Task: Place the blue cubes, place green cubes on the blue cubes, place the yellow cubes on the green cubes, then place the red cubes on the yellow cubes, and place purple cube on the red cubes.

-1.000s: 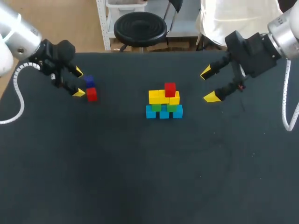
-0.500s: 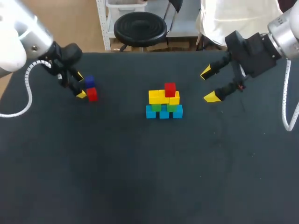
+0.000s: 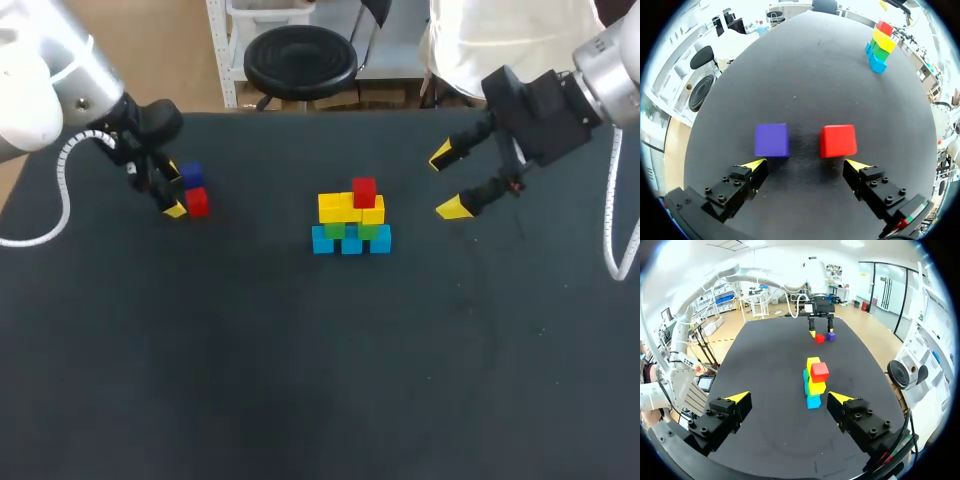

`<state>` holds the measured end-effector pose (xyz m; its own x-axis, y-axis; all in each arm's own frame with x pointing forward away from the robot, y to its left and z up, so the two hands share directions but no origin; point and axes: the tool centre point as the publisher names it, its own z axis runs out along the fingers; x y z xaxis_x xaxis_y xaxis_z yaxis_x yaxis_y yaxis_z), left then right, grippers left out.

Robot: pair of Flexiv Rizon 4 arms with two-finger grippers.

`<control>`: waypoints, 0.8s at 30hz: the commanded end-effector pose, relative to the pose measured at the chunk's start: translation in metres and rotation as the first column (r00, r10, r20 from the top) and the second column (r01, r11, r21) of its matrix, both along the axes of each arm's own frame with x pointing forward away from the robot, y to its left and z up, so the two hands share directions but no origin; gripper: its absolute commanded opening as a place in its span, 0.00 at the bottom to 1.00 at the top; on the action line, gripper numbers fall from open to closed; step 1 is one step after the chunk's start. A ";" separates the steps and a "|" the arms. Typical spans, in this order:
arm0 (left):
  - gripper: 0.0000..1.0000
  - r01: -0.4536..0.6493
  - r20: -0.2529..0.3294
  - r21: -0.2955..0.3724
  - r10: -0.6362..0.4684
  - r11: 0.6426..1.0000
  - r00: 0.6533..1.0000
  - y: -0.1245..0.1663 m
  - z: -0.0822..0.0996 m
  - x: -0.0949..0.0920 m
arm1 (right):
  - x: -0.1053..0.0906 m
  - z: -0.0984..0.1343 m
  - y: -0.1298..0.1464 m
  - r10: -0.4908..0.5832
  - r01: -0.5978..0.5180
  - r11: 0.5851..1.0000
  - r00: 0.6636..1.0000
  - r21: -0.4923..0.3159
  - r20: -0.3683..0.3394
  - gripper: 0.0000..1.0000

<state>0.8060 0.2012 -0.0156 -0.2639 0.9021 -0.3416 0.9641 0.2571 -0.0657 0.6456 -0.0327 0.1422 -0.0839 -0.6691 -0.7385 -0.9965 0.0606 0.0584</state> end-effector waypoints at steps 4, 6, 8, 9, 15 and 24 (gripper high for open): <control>1.00 -0.041 0.026 0.014 0.041 0.999 0.999 0.001 0.012 -0.028 | 0.000 0.000 0.000 0.000 0.000 1.000 1.000 0.002 0.001 1.00; 1.00 -0.047 0.029 0.017 0.047 0.999 0.998 -0.003 0.011 -0.028 | 0.000 0.000 0.000 0.000 0.000 1.000 1.000 0.002 0.001 1.00; 1.00 -0.045 0.030 0.025 0.044 0.999 0.999 -0.007 0.009 -0.024 | 0.000 0.000 0.000 0.000 0.000 1.000 1.000 0.002 0.001 1.00; 1.00 -0.044 0.031 0.025 0.044 0.999 0.999 -0.009 0.009 -0.022 | 0.000 0.000 0.000 0.000 0.000 1.000 1.000 0.002 0.001 1.00; 1.00 -0.017 0.069 0.062 0.013 0.998 0.998 -0.020 0.015 -0.010 | 0.000 0.000 0.000 0.000 0.000 1.000 1.000 0.002 0.001 1.00; 1.00 -0.014 0.060 0.074 0.010 0.997 0.998 -0.021 0.013 -0.003 | 0.000 0.000 0.000 0.000 0.000 1.000 1.000 0.002 0.001 1.00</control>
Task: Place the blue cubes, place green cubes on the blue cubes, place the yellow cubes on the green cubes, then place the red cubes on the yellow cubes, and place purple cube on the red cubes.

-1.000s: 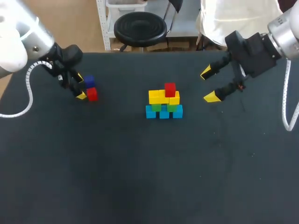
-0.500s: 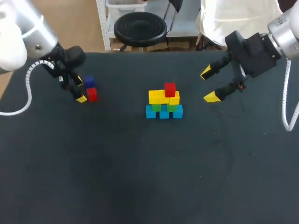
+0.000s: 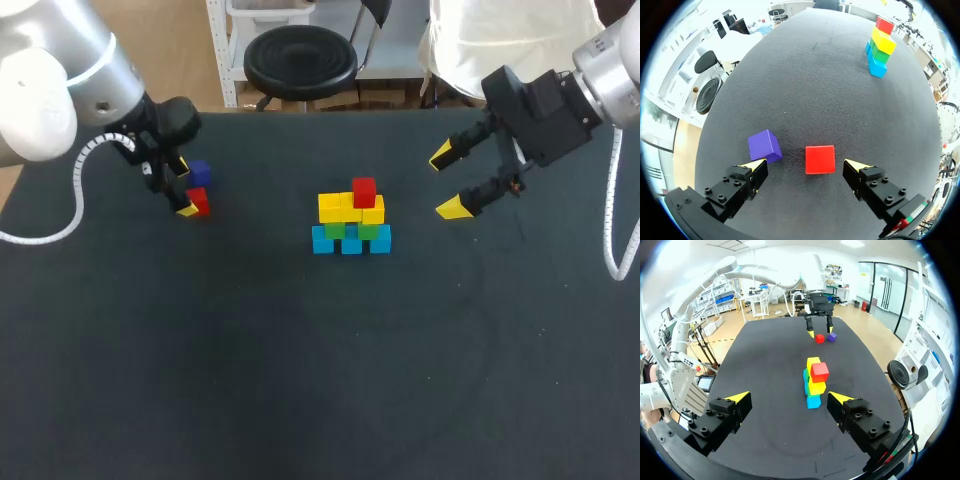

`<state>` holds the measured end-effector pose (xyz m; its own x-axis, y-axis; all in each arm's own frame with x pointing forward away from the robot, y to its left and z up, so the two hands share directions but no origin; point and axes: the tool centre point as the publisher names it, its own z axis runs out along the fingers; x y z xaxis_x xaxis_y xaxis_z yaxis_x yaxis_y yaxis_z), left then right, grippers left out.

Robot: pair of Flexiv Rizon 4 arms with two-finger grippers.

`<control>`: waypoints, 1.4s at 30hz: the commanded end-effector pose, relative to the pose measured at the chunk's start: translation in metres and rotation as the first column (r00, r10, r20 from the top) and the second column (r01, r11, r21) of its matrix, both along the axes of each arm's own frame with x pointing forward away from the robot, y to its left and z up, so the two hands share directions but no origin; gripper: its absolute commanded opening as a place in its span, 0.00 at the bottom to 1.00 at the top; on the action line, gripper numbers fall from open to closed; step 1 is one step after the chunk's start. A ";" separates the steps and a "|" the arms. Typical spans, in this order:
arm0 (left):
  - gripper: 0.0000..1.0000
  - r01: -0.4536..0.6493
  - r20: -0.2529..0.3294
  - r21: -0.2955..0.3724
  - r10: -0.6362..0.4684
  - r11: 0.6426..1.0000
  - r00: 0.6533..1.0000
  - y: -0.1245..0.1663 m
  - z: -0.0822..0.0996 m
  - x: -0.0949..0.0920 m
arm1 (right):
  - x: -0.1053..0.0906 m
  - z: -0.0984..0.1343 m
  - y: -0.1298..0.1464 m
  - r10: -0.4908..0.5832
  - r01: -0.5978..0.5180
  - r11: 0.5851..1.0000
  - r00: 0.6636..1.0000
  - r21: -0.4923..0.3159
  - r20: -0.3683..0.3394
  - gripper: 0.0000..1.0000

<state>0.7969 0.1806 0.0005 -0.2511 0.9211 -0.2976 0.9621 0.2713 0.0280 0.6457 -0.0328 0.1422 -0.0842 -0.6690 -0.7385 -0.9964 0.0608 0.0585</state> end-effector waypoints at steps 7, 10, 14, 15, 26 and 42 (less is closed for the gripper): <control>1.00 -0.015 -0.051 -0.014 0.014 1.000 0.999 0.003 -0.008 0.000 | 0.000 0.000 0.000 0.000 0.000 1.000 1.000 0.002 0.001 1.00; 1.00 -0.011 -0.055 -0.016 0.010 1.000 0.998 0.003 -0.009 -0.007 | 0.000 0.000 0.000 0.000 0.000 1.000 1.000 0.002 0.001 1.00; 1.00 -0.011 -0.065 -0.015 0.010 1.000 0.998 0.003 -0.012 -0.013 | 0.000 0.000 0.000 0.000 0.000 1.000 1.000 0.002 0.001 1.00; 0.98 -0.011 -0.066 -0.016 0.010 1.000 0.998 0.003 -0.012 -0.014 | 0.000 0.000 0.000 0.000 0.000 1.000 1.000 0.002 0.001 1.00; 0.58 -0.008 -0.064 -0.027 0.006 1.000 0.998 0.000 -0.012 -0.018 | 0.000 0.000 0.000 0.000 0.000 1.000 1.000 0.002 0.001 1.00; 0.29 0.009 -0.043 -0.035 -0.010 0.999 0.999 -0.006 -0.009 -0.014 | 0.000 0.000 0.000 0.000 0.000 1.000 1.000 0.002 0.001 1.00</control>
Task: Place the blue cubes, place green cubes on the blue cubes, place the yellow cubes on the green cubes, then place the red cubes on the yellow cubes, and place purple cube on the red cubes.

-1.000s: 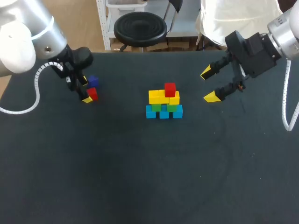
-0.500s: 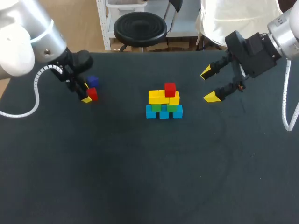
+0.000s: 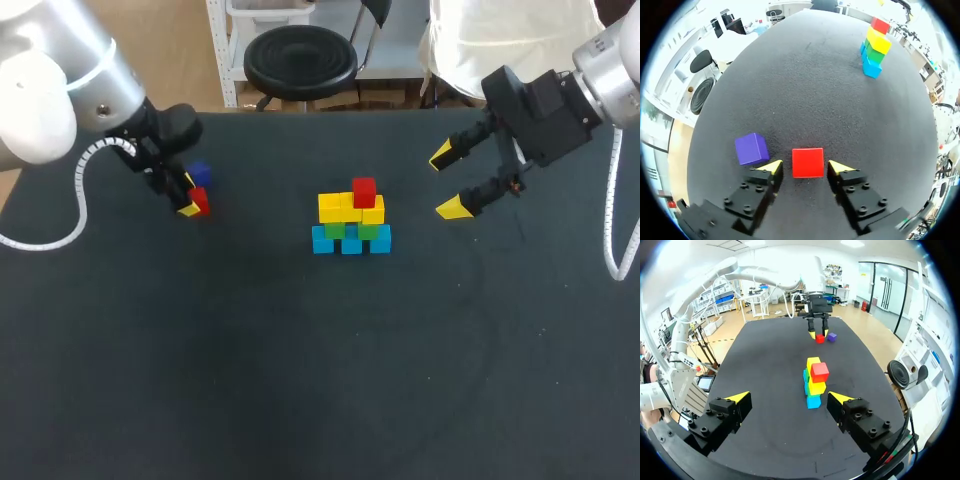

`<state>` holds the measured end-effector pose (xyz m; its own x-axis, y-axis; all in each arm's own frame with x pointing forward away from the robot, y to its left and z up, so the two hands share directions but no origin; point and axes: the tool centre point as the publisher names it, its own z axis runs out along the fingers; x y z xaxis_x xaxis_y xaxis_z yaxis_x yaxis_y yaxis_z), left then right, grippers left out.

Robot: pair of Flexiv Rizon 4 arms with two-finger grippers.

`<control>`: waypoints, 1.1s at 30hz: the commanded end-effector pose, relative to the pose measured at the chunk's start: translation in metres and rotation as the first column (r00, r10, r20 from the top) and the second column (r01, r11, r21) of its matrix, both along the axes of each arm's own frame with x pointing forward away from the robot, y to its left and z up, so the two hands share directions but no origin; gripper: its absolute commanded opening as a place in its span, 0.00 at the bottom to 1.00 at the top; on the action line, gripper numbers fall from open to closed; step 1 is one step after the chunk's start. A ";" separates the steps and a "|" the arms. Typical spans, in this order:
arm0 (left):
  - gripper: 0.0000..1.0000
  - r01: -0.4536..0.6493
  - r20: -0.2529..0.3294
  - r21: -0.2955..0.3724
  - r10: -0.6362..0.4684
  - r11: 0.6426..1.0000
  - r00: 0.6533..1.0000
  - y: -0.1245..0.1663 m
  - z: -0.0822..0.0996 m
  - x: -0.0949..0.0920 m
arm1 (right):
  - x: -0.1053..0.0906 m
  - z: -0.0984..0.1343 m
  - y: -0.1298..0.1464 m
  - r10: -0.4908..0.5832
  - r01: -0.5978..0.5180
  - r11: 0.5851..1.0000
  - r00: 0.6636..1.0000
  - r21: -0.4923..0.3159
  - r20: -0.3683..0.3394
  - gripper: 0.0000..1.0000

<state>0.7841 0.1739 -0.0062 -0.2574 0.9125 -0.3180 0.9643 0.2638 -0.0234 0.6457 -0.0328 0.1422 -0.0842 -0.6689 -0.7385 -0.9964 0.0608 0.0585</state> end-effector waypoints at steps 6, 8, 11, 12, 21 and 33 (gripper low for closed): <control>0.00 -0.002 -0.002 -0.002 0.002 1.000 1.000 0.000 -0.005 -0.003 | 0.000 0.000 0.000 0.000 0.000 1.000 1.000 0.002 0.001 1.00; 0.00 -0.005 0.006 -0.011 0.005 1.000 1.000 0.000 -0.005 -0.003 | 0.000 0.000 0.000 0.000 0.000 1.000 1.000 0.002 0.001 1.00; 0.00 0.003 0.016 -0.036 -0.002 0.999 1.000 -0.001 0.001 -0.004 | 0.000 0.000 0.000 0.000 0.000 1.000 1.000 0.002 0.001 1.00; 0.00 0.011 0.020 -0.041 -0.010 0.999 1.000 -0.002 0.004 -0.005 | 0.000 0.000 0.000 0.000 0.000 1.000 1.000 0.002 0.001 1.00; 0.00 0.135 0.088 -0.045 -0.131 0.990 0.988 -0.026 0.049 -0.028 | 0.000 0.000 0.000 0.000 0.000 1.000 1.000 0.002 0.001 1.00; 0.00 0.279 0.113 -0.059 -0.271 0.959 0.956 -0.062 0.084 -0.059 | 0.000 0.000 0.000 0.000 0.000 1.000 1.000 0.002 0.001 1.00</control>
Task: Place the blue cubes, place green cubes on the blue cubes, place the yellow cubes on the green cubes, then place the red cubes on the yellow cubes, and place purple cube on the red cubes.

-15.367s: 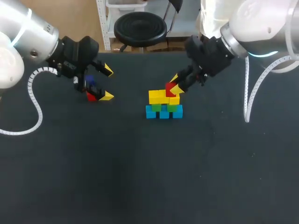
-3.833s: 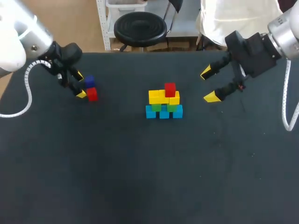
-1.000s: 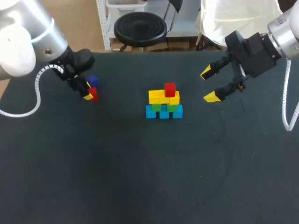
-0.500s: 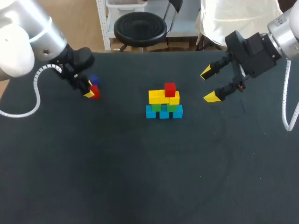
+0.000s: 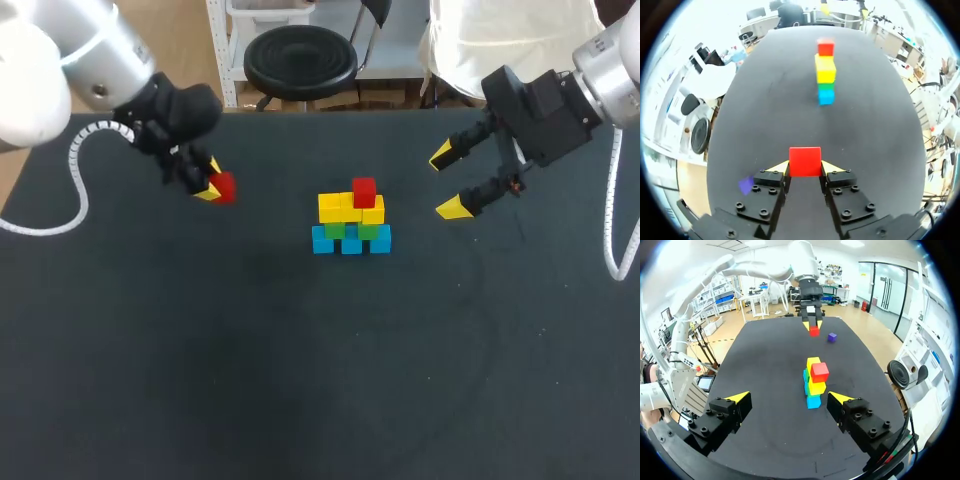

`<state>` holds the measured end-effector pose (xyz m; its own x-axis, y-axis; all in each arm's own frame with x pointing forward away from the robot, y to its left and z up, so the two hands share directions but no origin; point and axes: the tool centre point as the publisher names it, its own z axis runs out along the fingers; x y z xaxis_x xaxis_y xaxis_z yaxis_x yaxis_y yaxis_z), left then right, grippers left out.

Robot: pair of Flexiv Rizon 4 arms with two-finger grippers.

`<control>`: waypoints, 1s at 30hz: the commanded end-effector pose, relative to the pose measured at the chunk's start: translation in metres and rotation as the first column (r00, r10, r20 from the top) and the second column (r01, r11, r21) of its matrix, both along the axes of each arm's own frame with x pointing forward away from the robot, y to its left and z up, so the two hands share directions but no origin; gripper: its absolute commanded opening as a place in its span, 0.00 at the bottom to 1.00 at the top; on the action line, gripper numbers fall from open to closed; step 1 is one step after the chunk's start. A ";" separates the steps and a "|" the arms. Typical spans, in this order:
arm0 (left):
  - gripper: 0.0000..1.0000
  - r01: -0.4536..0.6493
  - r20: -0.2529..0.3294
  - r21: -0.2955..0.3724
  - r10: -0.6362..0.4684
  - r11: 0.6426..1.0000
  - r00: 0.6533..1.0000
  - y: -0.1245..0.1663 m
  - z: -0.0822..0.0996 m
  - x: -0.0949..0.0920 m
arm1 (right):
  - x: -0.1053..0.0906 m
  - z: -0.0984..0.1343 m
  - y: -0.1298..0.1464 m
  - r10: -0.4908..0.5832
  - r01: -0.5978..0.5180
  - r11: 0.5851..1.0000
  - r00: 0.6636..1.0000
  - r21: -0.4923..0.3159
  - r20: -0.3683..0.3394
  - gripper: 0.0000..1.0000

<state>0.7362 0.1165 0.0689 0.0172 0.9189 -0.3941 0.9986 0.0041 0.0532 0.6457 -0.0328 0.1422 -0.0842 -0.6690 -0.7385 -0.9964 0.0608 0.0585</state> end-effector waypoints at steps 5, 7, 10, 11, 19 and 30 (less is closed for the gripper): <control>0.00 0.030 0.051 0.000 -0.030 1.000 0.998 -0.015 0.019 -0.023 | 0.000 0.000 0.000 0.000 0.000 1.000 1.000 0.002 0.001 1.00; 0.00 0.030 0.051 0.000 -0.030 1.000 0.998 -0.015 0.019 -0.023 | 0.000 0.000 0.000 0.000 0.000 1.000 1.000 0.002 0.001 1.00; 0.00 0.030 0.051 0.000 -0.030 1.000 0.998 -0.015 0.019 -0.023 | 0.000 0.000 0.000 0.000 0.000 1.000 1.000 0.002 0.001 1.00; 0.00 0.030 0.051 0.000 -0.030 1.000 0.998 -0.015 0.019 -0.023 | 0.000 0.000 0.000 0.000 0.000 1.000 1.000 0.002 0.001 1.00; 0.00 0.030 0.051 0.000 -0.030 1.000 0.998 -0.015 0.019 -0.023 | 0.000 0.000 0.000 0.000 0.000 1.000 1.000 0.002 0.001 1.00; 0.00 0.092 0.030 0.040 -0.093 0.995 0.995 -0.047 0.019 -0.051 | 0.000 0.000 0.000 0.000 0.000 1.000 1.000 0.002 0.001 1.00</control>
